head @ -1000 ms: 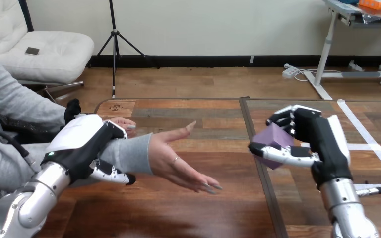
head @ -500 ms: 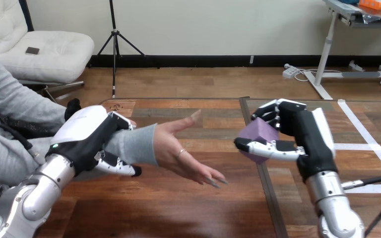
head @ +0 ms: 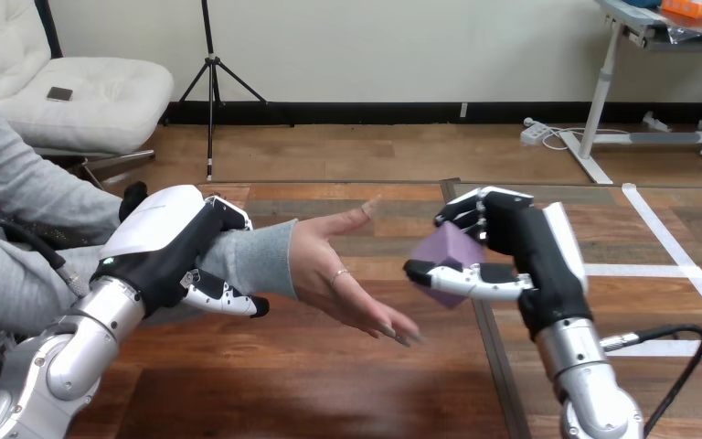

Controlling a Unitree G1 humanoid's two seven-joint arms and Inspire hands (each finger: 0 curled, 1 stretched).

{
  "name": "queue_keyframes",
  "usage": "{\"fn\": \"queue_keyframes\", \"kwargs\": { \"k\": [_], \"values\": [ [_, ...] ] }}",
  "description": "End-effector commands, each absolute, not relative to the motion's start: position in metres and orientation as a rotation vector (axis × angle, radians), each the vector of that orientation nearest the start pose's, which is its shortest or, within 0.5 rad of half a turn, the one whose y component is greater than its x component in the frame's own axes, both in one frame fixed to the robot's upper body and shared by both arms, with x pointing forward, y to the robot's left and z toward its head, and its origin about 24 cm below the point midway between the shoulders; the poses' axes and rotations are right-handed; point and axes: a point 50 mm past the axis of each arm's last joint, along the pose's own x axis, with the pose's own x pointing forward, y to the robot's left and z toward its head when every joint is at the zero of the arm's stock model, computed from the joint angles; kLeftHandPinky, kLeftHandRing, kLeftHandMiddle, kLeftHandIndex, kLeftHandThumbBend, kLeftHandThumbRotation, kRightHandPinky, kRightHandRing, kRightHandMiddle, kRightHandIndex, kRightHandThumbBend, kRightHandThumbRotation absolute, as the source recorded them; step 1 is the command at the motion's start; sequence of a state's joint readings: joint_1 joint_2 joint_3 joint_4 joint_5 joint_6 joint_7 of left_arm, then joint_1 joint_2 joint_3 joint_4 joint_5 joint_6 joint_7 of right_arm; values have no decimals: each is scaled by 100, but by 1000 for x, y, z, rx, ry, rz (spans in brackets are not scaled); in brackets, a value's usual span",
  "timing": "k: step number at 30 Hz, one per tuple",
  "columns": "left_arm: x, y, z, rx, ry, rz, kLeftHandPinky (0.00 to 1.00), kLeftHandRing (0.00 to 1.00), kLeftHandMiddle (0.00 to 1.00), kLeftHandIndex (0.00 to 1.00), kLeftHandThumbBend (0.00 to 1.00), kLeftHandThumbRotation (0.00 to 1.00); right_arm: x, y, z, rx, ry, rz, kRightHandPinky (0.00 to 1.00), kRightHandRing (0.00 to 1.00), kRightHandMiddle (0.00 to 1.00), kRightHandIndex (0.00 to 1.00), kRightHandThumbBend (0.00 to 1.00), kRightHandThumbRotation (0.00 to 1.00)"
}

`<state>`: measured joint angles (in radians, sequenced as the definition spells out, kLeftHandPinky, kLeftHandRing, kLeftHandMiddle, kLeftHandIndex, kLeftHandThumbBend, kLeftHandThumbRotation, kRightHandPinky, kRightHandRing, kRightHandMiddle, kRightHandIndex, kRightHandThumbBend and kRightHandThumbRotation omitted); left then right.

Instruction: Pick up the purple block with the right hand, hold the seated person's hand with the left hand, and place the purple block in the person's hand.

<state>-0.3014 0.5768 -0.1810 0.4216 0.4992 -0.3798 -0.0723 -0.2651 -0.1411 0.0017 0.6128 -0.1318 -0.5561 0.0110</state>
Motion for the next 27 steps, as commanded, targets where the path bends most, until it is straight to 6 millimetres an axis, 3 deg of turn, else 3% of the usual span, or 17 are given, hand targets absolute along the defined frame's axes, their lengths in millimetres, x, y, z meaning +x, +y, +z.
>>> {"fn": "queue_keyframes", "kwargs": {
  "k": [1,27],
  "values": [
    [317,193,103,1039,-347,-330,18,24,32,33,73,0,307,-145,61,-237,-344,145,31,34,40,41,90,0],
    [317,184,98,1023,-356,-332,18,24,32,33,71,0,299,-111,63,-180,-377,245,29,34,40,41,90,0]
  ]
}}
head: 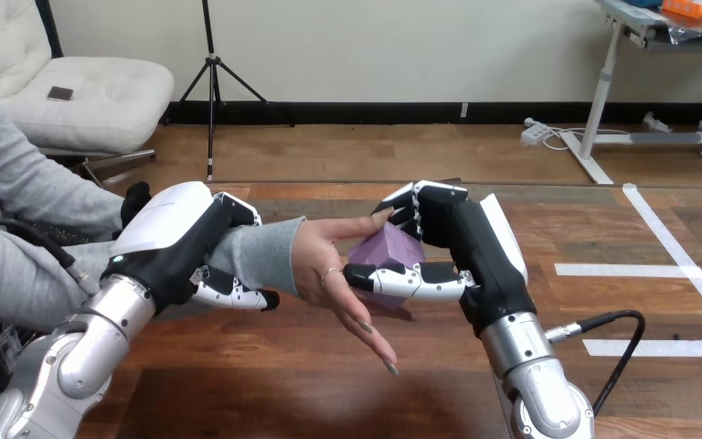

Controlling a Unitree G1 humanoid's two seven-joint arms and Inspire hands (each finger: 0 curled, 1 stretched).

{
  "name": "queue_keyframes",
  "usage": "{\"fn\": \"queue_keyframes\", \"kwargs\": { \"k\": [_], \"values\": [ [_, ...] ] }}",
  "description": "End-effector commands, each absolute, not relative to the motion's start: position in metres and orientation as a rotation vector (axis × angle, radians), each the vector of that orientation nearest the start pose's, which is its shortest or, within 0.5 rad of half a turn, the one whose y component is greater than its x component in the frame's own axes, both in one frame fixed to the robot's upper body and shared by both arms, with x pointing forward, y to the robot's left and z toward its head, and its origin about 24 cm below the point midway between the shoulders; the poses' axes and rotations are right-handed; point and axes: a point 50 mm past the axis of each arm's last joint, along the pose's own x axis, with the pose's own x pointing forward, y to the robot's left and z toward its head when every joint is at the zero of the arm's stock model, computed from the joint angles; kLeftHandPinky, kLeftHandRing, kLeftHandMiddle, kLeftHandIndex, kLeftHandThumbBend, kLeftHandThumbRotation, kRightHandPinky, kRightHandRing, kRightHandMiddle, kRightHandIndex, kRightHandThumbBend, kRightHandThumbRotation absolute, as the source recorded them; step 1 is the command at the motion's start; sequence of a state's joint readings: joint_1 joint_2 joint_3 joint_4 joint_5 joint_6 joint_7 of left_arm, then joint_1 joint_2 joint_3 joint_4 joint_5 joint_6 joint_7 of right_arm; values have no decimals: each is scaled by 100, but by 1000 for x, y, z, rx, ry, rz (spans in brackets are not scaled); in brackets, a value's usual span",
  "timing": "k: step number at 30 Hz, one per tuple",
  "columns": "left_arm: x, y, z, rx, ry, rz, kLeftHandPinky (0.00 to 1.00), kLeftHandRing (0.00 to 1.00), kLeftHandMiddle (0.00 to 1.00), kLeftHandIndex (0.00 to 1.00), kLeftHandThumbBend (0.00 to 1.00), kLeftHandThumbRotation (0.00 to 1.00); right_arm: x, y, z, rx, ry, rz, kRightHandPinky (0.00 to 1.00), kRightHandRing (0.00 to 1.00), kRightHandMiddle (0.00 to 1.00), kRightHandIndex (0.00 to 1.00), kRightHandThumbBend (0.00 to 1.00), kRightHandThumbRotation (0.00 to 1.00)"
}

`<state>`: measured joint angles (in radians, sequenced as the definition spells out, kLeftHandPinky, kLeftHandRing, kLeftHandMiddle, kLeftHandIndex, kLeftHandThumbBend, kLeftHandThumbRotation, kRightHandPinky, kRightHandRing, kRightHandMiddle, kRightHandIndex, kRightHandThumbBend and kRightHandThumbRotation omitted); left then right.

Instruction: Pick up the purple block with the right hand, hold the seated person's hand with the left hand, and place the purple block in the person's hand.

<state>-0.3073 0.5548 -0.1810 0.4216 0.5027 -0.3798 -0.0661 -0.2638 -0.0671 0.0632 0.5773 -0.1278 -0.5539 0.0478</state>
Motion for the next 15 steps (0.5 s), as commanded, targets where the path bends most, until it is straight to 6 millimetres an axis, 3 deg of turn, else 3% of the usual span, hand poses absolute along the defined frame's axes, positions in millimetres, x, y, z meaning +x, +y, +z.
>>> {"fn": "queue_keyframes", "kwargs": {
  "k": [1,5,15],
  "values": [
    [317,184,97,1023,-356,-333,18,24,32,33,71,0,299,-110,63,-179,-378,246,29,34,40,41,90,0],
    [316,181,93,1013,-346,-343,18,24,32,33,70,0,294,-97,67,-157,-392,281,27,32,40,41,90,0],
    [315,179,91,1008,-345,-344,18,24,31,33,71,0,291,-92,69,-144,-396,309,27,31,40,41,89,0]
  ]
}}
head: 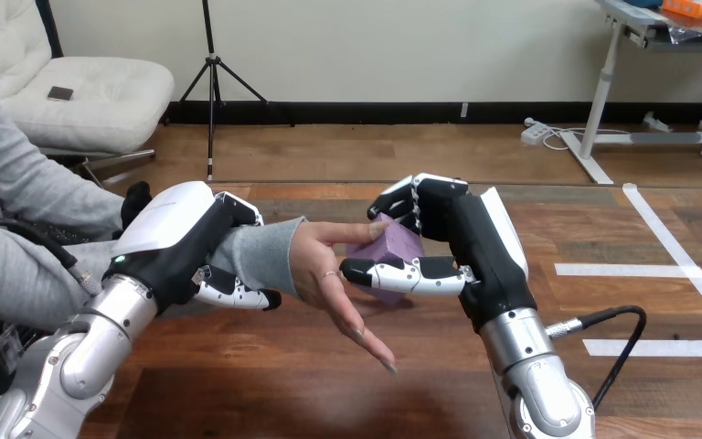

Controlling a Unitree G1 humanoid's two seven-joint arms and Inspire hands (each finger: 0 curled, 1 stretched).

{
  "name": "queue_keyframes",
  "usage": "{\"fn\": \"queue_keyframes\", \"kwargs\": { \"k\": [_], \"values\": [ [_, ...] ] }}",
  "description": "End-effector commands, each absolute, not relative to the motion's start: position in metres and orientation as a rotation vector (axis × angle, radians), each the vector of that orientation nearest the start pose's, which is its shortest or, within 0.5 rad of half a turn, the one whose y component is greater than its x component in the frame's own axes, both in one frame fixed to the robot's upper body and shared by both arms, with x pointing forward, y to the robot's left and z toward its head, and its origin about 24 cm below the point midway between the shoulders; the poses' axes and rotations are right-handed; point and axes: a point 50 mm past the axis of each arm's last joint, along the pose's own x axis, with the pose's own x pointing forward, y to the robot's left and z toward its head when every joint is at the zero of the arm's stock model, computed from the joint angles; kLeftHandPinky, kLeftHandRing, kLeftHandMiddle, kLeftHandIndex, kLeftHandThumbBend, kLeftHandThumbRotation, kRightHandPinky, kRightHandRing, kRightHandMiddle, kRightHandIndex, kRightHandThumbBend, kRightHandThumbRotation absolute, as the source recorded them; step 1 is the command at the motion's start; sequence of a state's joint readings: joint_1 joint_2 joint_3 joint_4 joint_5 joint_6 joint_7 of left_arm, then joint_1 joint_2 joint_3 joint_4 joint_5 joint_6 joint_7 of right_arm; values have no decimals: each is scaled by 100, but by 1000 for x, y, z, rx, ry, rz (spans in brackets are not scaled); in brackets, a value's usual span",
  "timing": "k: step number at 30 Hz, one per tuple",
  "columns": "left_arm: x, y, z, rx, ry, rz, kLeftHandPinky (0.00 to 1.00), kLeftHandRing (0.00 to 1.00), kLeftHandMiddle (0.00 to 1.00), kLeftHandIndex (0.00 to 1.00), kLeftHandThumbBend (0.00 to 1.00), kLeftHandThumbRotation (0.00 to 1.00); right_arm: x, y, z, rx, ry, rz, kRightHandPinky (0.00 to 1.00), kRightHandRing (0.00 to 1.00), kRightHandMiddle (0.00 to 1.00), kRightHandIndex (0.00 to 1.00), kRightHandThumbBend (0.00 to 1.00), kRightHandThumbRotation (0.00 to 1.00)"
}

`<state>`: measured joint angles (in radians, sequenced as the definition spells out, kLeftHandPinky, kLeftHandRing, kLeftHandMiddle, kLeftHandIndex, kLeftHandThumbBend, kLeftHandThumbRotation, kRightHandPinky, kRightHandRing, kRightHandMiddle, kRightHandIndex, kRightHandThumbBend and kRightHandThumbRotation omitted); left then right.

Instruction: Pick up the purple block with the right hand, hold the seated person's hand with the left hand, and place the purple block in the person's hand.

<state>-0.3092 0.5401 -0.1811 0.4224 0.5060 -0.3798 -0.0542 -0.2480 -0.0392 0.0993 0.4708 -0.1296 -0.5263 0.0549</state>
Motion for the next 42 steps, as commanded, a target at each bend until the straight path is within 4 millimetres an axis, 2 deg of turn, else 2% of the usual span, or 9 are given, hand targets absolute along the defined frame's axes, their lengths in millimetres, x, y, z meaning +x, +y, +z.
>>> {"fn": "queue_keyframes", "kwargs": {
  "k": [1,21,42],
  "values": [
    [315,179,91,1008,-345,-344,18,24,31,33,71,0,291,-91,69,-143,-396,309,27,31,40,41,88,0],
    [312,177,86,1001,-344,-355,18,24,32,33,70,0,288,-87,72,-130,-396,320,25,30,39,41,86,0],
    [311,178,84,996,-346,-353,18,24,32,34,70,0,290,-92,71,-149,-373,325,27,32,39,41,87,0]
  ]
}}
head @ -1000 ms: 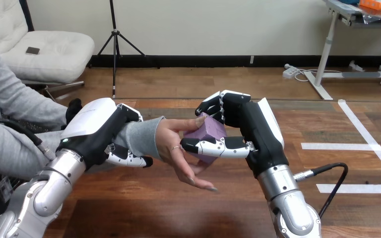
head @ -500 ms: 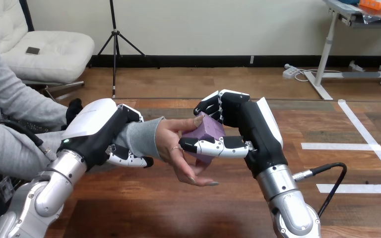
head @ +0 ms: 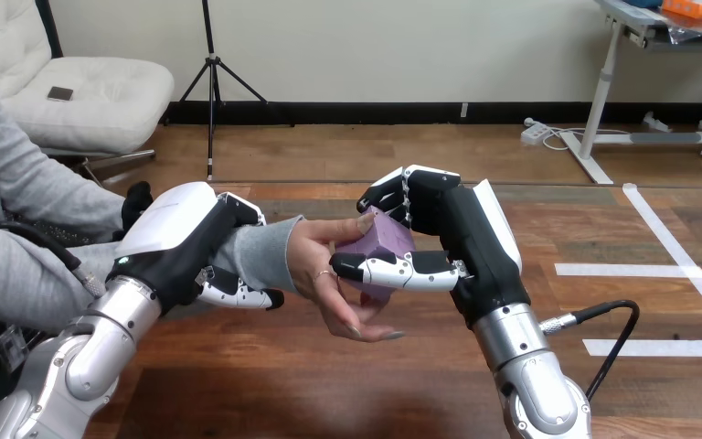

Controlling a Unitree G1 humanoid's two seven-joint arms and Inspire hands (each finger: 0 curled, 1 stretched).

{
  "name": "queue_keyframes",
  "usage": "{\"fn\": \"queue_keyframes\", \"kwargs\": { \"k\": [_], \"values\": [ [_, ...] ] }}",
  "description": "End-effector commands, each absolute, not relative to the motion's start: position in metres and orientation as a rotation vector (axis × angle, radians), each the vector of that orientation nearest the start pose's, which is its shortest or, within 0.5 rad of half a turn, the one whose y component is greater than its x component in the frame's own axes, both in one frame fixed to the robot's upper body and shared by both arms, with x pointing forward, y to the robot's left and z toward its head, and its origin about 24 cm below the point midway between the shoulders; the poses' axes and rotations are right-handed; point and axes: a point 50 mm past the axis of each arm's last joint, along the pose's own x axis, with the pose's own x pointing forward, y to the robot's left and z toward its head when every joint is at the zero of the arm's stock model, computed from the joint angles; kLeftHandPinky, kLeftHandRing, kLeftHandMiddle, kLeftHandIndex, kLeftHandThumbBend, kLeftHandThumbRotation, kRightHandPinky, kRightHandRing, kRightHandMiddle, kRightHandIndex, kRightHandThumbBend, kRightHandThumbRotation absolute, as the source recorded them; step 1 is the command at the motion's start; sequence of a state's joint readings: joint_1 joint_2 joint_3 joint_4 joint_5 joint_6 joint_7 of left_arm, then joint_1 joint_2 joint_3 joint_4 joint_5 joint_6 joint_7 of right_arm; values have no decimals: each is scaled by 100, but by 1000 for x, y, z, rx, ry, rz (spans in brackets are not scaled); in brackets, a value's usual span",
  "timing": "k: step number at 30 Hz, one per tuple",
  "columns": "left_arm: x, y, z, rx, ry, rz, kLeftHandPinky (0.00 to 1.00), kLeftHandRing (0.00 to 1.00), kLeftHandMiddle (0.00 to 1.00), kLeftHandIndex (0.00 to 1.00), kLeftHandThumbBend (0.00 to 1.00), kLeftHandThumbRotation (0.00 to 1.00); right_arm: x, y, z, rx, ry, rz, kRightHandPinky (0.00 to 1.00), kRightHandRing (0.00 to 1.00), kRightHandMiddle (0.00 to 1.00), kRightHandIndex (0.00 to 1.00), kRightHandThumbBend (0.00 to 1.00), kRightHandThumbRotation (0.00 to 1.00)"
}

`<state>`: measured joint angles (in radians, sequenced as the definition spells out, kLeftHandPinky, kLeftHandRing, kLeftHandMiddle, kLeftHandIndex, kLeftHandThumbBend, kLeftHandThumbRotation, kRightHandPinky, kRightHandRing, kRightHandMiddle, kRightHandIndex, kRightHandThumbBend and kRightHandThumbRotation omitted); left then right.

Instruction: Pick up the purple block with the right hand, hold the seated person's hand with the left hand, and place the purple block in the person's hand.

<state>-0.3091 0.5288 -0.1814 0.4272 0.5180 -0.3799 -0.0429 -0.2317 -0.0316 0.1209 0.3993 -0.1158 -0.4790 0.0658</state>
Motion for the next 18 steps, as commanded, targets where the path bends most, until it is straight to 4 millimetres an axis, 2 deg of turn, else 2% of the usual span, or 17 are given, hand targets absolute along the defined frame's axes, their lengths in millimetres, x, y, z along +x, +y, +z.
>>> {"fn": "queue_keyframes", "kwargs": {
  "k": [1,18],
  "values": [
    [311,178,84,996,-347,-352,18,24,32,34,70,0,290,-92,71,-147,-371,327,27,32,39,41,88,0],
    [309,179,85,991,-343,-359,18,24,33,34,69,0,289,-96,69,-96,-324,340,36,42,47,49,93,0]
  ]
}}
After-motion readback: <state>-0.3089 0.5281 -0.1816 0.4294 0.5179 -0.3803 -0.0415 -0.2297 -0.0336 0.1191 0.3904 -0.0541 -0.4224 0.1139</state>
